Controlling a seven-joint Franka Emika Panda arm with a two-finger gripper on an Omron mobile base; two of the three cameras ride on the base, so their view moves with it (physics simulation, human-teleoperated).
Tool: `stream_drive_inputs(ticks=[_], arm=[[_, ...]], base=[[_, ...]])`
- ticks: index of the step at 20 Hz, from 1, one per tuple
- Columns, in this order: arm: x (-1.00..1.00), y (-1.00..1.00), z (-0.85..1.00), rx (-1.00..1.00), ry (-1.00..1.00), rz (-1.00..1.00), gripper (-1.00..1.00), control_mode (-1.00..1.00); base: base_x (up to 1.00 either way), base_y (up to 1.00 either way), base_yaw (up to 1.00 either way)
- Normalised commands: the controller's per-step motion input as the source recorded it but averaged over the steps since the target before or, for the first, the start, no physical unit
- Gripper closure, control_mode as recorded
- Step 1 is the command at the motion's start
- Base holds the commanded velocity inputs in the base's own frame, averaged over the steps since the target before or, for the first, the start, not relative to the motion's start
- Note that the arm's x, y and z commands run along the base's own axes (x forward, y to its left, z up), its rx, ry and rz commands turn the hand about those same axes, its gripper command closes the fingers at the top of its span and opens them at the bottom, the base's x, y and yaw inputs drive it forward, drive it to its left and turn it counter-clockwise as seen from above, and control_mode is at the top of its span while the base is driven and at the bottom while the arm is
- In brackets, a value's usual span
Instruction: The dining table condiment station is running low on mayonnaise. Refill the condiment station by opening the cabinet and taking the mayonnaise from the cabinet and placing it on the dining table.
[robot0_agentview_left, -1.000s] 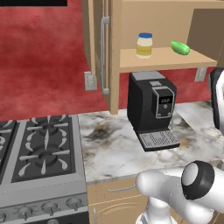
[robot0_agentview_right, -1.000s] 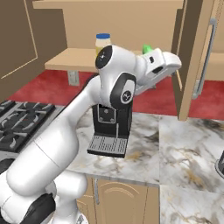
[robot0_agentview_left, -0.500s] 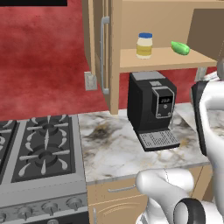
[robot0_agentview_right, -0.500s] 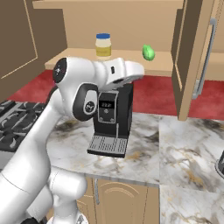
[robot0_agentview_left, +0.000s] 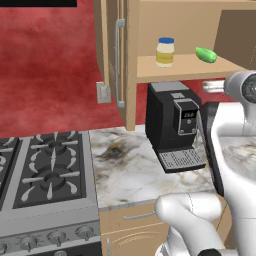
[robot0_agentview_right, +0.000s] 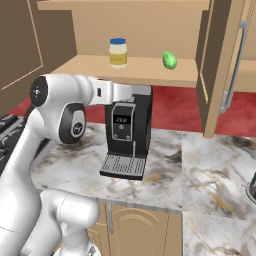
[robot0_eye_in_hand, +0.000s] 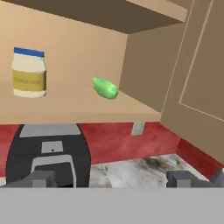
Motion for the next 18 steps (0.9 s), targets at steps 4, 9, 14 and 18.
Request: stream_drive_inputs(ticks=[4, 9, 14, 18], arm=[[0.0, 0.5, 0.53, 0.29, 0.0, 0.22, -1.0, -1.0], [0.0, 0.39, 0.4, 0.24, -0.01, 0.25, -1.0, -1.0], [-0.03, 0.36, 0.03, 0.01, -0.1, 0.09, -1.0, -1.0], [0.1, 0.36, -0.05, 0.0, 0.02, 0.04, -1.0, -1.0]], base=[[0.0, 0.0, 0.0], [0.0, 0.0, 0.0], [0.0, 0.0, 0.0], [0.0, 0.0, 0.0]])
